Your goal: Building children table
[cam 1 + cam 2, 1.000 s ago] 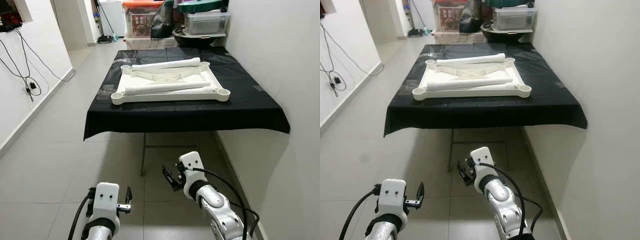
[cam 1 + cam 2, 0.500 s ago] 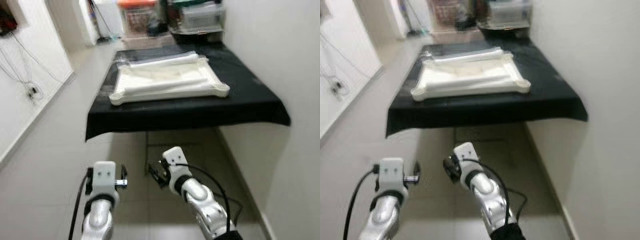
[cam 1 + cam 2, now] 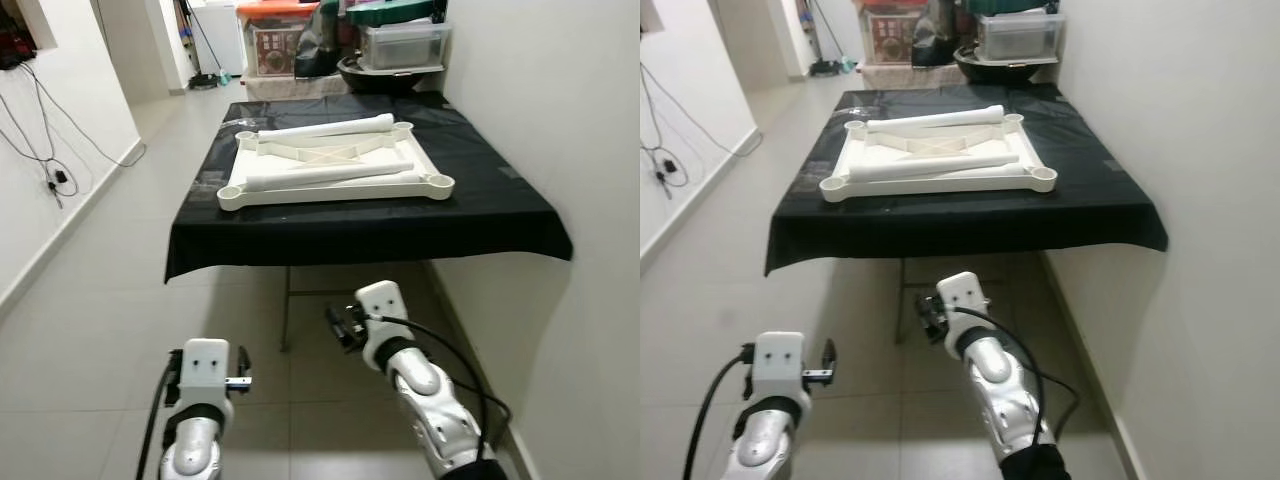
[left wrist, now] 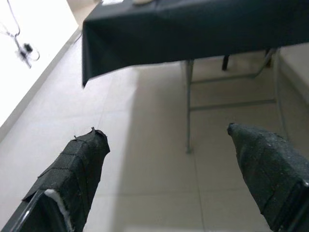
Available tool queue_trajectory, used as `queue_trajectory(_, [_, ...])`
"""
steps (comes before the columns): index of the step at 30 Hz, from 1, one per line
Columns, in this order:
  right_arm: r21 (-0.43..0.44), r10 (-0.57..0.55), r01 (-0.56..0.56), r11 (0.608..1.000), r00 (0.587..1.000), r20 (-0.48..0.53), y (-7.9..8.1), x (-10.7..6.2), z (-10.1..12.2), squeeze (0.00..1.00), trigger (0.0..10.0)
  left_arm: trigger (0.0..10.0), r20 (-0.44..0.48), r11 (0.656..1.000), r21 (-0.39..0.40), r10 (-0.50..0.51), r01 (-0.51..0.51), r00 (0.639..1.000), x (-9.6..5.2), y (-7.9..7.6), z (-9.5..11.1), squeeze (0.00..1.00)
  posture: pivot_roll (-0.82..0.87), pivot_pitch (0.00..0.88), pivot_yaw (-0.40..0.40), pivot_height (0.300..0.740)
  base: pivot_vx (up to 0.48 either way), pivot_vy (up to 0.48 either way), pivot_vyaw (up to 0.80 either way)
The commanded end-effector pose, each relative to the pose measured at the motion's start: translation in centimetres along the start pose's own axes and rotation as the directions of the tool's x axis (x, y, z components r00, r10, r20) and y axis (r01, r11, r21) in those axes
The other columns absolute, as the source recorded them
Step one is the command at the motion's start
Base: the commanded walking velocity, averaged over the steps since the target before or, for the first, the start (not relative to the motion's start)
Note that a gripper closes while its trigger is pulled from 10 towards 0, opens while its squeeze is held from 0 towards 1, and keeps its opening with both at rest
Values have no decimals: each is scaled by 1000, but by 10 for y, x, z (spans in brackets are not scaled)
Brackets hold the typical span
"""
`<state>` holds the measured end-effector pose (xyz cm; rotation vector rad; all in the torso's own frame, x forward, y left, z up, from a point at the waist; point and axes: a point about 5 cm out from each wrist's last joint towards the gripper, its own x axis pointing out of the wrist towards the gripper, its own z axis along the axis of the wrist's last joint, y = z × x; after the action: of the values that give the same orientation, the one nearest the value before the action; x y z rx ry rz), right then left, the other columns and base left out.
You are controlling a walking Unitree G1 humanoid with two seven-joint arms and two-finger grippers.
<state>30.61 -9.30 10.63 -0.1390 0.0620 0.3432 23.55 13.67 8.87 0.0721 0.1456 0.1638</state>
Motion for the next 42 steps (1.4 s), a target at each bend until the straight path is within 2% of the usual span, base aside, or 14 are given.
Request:
queue_trajectory(1, [10,21,-22,1000,999,34,7,-1,3,0,10000,10000,19,1000,-1,0,0,1000,-1,-5,2,0,-79,0,-2,740,0,0,-800])
queue_trajectory(4, [0,47,-47,999,998,40,12,-1,3,0,10000,10000,23,1000,26,0,-1,1000,-1,-4,3,0,-79,0,-2,740,0,0,-800])
queue_trajectory(11, [-10,65,-64,998,997,46,16,-1,3,0,10000,10000,37,999,21,-37,36,999,-1,-8,5,0,-79,0,9,740,0,0,-609])
queue_trajectory(18, [2,66,-66,998,997,42,18,0,1,0,10000,10000,42,999,16,-43,42,998,-3,-9,4,0,-68,0,21,740,0,0,0])
queue_trajectory(28, [14,63,-63,998,998,27,18,1,-2,0,10000,10000,40,999,8,-48,48,998,-1,-9,4,0,-64,0,19,740,0,0,-800])
queue_trajectory(33, [17,63,-64,998,998,26,19,1,-2,0,10000,10000,34,1000,-12,-13,13,999,0,-3,3,0,-64,0,21,740,0,0,0])
queue_trajectory(42, [29,68,-68,997,998,13,20,2,-4,0,10000,10000,56,1000,4,-26,26,998,-1,-4,6,0,-63,0,26,740,0,0,0])
